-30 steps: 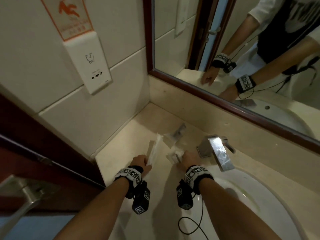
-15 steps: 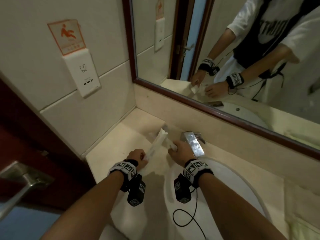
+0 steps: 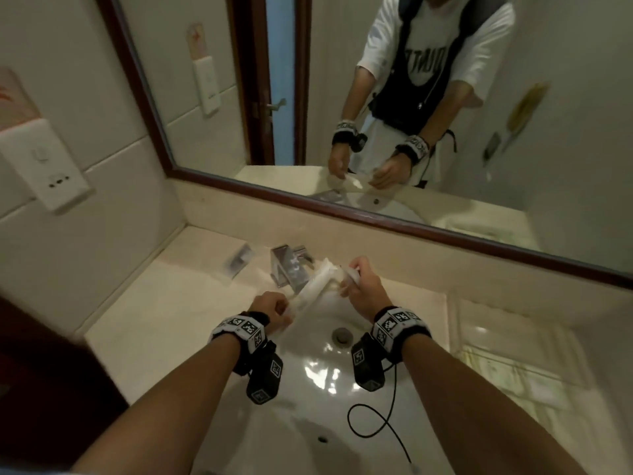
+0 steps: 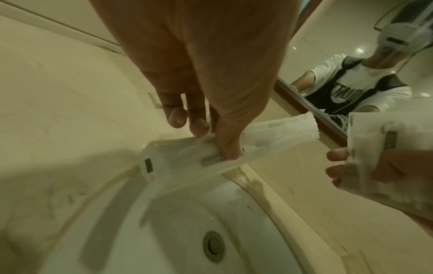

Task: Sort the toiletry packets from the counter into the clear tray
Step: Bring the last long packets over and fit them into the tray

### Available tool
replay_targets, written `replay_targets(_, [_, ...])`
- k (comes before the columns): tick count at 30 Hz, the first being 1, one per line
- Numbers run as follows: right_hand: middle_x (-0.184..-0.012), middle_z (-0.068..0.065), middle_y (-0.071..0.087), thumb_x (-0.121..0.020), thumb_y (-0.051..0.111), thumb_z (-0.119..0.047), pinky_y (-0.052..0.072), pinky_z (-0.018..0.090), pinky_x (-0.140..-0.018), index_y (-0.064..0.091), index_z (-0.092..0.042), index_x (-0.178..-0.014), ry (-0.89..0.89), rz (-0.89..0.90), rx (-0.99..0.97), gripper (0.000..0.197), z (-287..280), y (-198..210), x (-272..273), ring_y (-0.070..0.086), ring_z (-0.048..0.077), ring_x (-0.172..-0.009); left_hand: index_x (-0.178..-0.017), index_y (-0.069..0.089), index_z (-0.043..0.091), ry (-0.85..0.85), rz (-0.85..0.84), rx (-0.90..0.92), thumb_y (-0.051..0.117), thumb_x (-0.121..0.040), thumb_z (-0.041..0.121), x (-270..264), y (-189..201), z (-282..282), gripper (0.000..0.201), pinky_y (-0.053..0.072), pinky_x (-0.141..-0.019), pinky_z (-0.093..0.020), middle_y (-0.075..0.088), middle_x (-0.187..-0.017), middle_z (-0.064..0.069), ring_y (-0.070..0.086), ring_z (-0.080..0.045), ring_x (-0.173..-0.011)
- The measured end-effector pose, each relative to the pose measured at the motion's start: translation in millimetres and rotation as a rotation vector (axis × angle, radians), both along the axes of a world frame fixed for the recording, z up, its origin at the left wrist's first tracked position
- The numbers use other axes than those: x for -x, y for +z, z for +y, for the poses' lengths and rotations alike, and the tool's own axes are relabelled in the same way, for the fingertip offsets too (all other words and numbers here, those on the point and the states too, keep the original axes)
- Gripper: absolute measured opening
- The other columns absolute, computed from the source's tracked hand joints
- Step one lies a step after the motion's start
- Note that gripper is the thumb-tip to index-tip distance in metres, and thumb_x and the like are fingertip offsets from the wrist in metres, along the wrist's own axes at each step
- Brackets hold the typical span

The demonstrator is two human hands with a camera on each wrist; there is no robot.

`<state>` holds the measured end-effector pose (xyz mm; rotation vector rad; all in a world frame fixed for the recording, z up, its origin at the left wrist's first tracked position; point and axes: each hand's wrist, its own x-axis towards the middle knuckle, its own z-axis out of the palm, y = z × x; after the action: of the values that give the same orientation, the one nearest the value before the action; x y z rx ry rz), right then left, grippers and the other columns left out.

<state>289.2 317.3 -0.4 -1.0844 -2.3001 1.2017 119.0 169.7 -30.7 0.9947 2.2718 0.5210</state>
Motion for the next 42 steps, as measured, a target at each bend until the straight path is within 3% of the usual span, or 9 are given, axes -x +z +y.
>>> replay_targets(7, [-0.089,0.001,0.059,-0.093,0.051,-0.014,0.055,0.042,-0.076,0.046,-0.023,-0.115,-0.12,-0.056,-0.032,0.025,31.3,2.5,-95.5,0.065,0.029,-0.081,-0.071,0.06,0.026,-0.173,0.004,0.004,0.073,-0.075,0.019,-72.8,10.0,46.5,0.016,0.044,-0.065,-0.02,0.058,-0.077,0.005,0.055,-0.014,-0.076])
replay_targets(13, [-0.104,0.008,0.064,-0.088,0.054,-0.017,0.05,0.033,-0.079,0.055,-0.018,-0.116,-0.212,-0.149,-0.091,0.027,57.8,-2.8,-174.4,0.062,0.028,-0.091,-0.068,0.062,0.024,-0.255,0.029,0.005,0.068,-0.073,0.021,-139.3,19.0,81.8,0.008,0.045,-0.066,-0.023,0.062,-0.077,0.003,0.058,-0.016,-0.074])
replay_targets(15, [-0.105,0.005,0.065,-0.086,0.057,-0.018,0.052,0.034,-0.081,0.056,-0.02,-0.111,-0.222,-0.17,-0.091,0.026,63.5,-3.0,-195.1,0.062,0.026,-0.091,-0.077,0.068,0.022,-0.265,0.034,0.003,0.068,-0.074,0.021,-156.9,21.3,92.2,0.002,0.044,-0.065,-0.021,0.064,-0.081,0.002,0.059,-0.016,-0.076])
replay_targets(18, [-0.106,0.0,0.065,-0.081,0.063,-0.022,0.055,0.04,-0.084,0.056,-0.026,-0.111,-0.242,-0.206,-0.095,0.032,72.9,-3.5,-231.4,0.064,0.023,-0.092,-0.093,0.071,0.013,-0.317,0.068,-0.008,0.068,-0.077,0.018,-187.1,24.4,109.2,0.017,0.042,-0.069,-0.019,0.067,-0.09,-0.003,0.057,-0.016,-0.079])
replay_targets(22, [-0.113,-0.001,0.063,-0.078,0.065,-0.023,0.055,0.04,-0.086,0.056,-0.024,-0.118,-0.301,-0.232,-0.116,0.041,83.7,-6.5,-285.9,0.063,0.022,-0.096,-0.094,0.071,0.012,-0.408,0.077,-0.025,0.068,-0.078,0.015,-234.5,26.7,131.5,0.017,0.041,-0.069,-0.019,0.068,-0.092,-0.007,0.056,-0.017,-0.079])
replay_targets(29, [-0.099,0.006,0.063,-0.086,0.054,-0.018,0.052,0.037,-0.074,0.059,-0.016,-0.106,-0.403,-0.242,-0.166,0.02,90.8,-16.0,-365.5,0.06,0.027,-0.086,-0.093,0.07,0.011,-0.519,0.086,-0.012,0.068,-0.079,0.016,-301.4,16.8,155.0,0.015,0.047,-0.073,-0.024,0.069,-0.096,-0.007,0.058,-0.018,-0.081])
replay_targets(34, [-0.09,0.011,0.063,-0.086,0.053,-0.012,0.052,0.04,-0.07,0.059,-0.011,-0.098,-0.485,-0.228,-0.184,0.013,90.0,-25.1,-406.3,0.058,0.031,-0.081,-0.097,0.069,0.011,-0.612,0.13,0.019,0.067,-0.08,0.017,-331.4,2.8,170.3,0.018,0.049,-0.08,-0.028,0.069,-0.105,-0.008,0.064,-0.025,-0.097])
replay_targets(37, [-0.083,0.012,0.06,-0.086,0.054,-0.008,0.047,0.036,-0.065,0.057,-0.008,-0.091,-0.509,-0.204,-0.21,0.006,91.3,-28.8,-423.2,0.053,0.028,-0.073,-0.101,0.067,0.011,-0.667,0.158,0.03,0.066,-0.082,0.018,-348.7,-7.3,178.3,0.02,0.05,-0.084,-0.03,0.068,-0.108,-0.007,0.064,-0.025,-0.1])
replay_targets(42, [-0.089,0.014,0.063,-0.087,0.053,-0.009,0.053,0.041,-0.073,0.057,-0.005,-0.093,-0.54,-0.215,-0.162,0.008,94.7,-31.1,-436.6,0.059,0.033,-0.081,-0.102,0.066,0.013,-0.743,0.181,0.065,0.066,-0.083,0.018,-370.5,-29.9,186.9,0.02,0.051,-0.088,-0.032,0.066,-0.111,-0.008,0.062,-0.026,-0.103])
